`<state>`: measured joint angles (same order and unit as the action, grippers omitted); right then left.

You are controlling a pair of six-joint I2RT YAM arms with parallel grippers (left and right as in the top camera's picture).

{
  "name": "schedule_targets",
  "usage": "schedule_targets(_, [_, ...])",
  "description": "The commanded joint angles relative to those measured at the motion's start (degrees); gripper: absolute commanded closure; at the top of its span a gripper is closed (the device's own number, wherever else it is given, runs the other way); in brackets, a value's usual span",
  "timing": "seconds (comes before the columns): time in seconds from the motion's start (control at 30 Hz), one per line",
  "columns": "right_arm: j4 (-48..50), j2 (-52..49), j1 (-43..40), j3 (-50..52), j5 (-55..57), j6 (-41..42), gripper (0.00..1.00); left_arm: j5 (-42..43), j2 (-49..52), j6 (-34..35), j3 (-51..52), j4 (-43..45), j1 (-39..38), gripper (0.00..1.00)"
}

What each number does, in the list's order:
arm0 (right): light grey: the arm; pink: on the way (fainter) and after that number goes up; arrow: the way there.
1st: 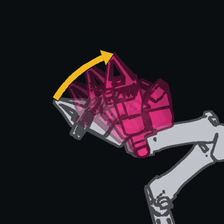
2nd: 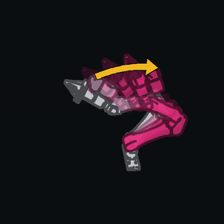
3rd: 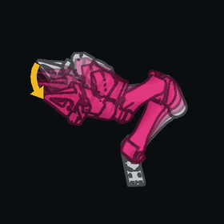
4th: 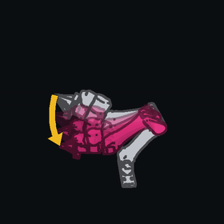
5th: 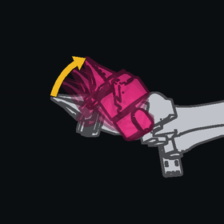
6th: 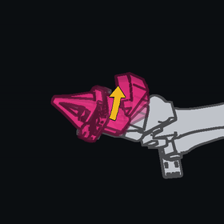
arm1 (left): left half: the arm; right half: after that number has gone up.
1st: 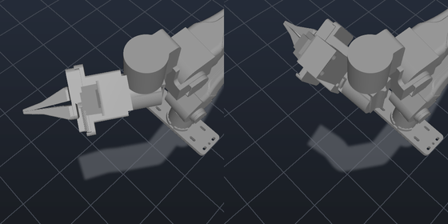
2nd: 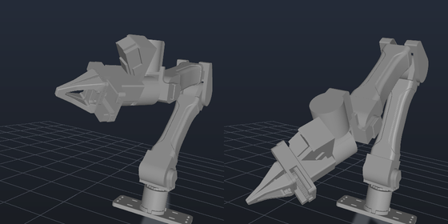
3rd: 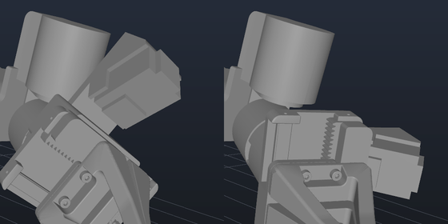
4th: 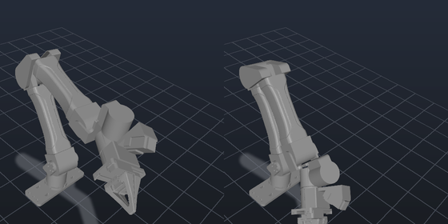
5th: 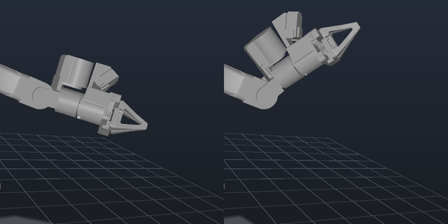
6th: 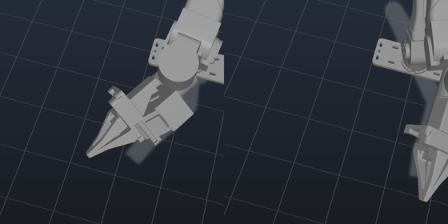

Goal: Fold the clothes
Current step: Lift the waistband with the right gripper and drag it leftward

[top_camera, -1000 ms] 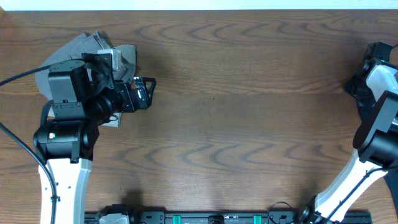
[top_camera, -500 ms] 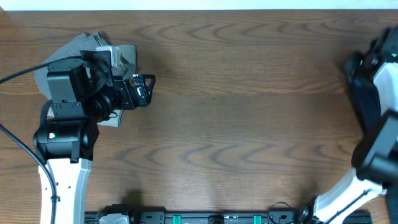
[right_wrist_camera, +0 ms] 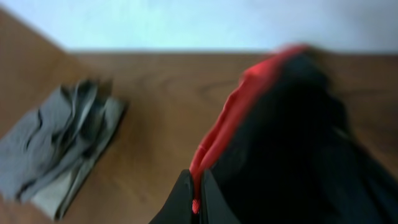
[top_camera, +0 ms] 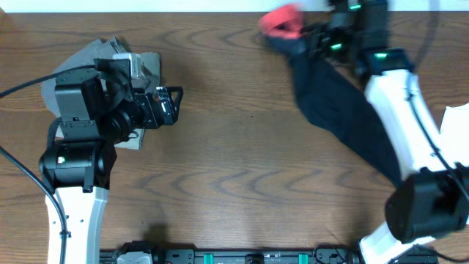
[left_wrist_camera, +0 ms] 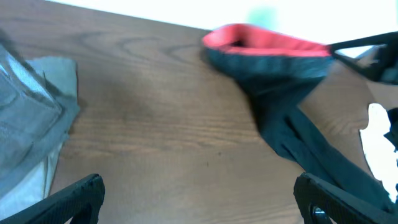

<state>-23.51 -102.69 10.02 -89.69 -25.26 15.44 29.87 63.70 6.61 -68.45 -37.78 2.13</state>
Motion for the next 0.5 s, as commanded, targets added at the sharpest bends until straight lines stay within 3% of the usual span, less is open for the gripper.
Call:
schedule_targets(0.0, [-0.2,-1.9,5.5,0.4,1.7,-1.0,0.99,0.8,0.2,-0.8,-1.2,-1.3,-0.2,0.02])
schedule_targets(0.2, [0.6,-3.4,14.3,0.4,-0.7,-4.9,0.98,0.8,3.3,-1.2,-1.1,-4.5,-0.2,0.02])
schedule_targets(0.37, [-0.9,-3.4,17.4,0.4,-10.6,-13.4,0.91,0.8,5.9,-1.2,-1.1,-4.8,-0.2,0.02])
schedule_targets(0.4, [-1.5,-3.4,17.6,0.4,-12.3,-15.7,0.88,0.8,6.1,-1.4,-1.1,-4.8,-0.2,0.02])
schedule_targets(0.47, [-2.6,-3.4,17.6,0.4,-11.5,-17.1,0.70,0.8,6.4,-1.9,-1.1,-4.8,-0.2,0.02])
